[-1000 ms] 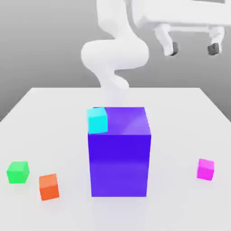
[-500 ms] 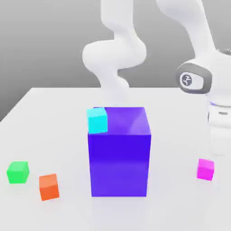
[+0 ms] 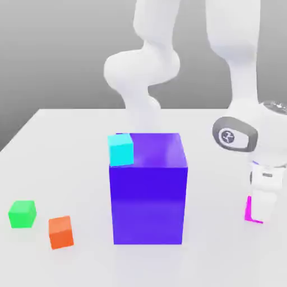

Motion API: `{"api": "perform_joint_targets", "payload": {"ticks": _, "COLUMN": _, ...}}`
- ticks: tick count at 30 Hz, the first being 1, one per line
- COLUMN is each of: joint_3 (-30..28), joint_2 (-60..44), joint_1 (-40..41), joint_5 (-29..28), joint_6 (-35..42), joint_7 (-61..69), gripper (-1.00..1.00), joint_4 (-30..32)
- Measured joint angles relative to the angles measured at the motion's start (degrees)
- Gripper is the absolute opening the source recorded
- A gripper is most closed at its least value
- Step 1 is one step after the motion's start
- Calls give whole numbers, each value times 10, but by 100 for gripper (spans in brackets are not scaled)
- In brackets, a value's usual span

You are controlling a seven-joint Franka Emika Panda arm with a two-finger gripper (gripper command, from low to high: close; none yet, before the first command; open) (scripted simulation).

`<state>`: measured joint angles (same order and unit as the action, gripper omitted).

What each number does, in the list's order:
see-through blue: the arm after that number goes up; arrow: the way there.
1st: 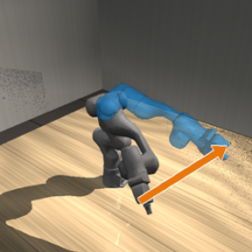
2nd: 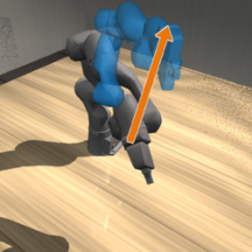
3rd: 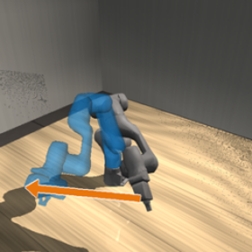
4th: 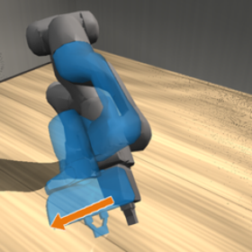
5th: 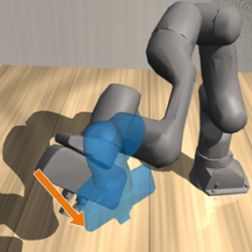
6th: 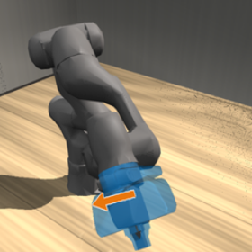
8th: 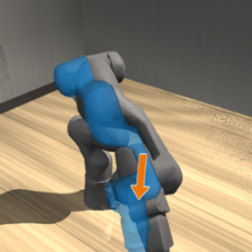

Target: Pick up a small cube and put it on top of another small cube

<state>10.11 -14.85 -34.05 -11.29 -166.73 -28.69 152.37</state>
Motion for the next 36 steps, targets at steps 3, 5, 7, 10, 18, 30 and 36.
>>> {"api": "perform_joint_targets", "payload": {"ticks": 3, "joint_3": 27, "joint_2": 58, "joint_1": 14, "joint_5": 48, "joint_6": 44, "joint_7": 37, "gripper": -100, "joint_4": 9}}
{"api": "perform_joint_targets", "payload": {"ticks": 5, "joint_3": 18, "joint_2": 74, "joint_1": 32, "joint_5": 66, "joint_6": 56, "joint_7": 43, "gripper": -100, "joint_4": -2}}
{"api": "perform_joint_targets", "payload": {"ticks": 7, "joint_3": -16, "joint_2": 82, "joint_1": 65, "joint_5": 77, "joint_6": 66, "joint_7": 31, "gripper": -100, "joint_4": -8}}
{"api": "perform_joint_targets", "payload": {"ticks": 10, "joint_3": -74, "joint_2": 91, "joint_1": 126, "joint_5": 88, "joint_6": 78, "joint_7": 5, "gripper": -100, "joint_4": -12}}
{"api": "perform_joint_targets", "payload": {"ticks": 18, "joint_3": -208, "joint_2": 114, "joint_1": 339, "joint_5": 108, "joint_6": 114, "joint_7": -77, "gripper": -100, "joint_4": -26}}
{"api": "perform_joint_targets", "payload": {"ticks": 30, "joint_3": -309, "joint_2": 107, "joint_1": 593, "joint_5": 149, "joint_6": 130, "joint_7": -164, "gripper": -100, "joint_4": -28}}
{"api": "perform_joint_targets", "payload": {"ticks": 36, "joint_3": -271, "joint_2": 24, "joint_1": 616, "joint_5": 224, "joint_6": 59, "joint_7": -111, "gripper": 100, "joint_4": -32}}
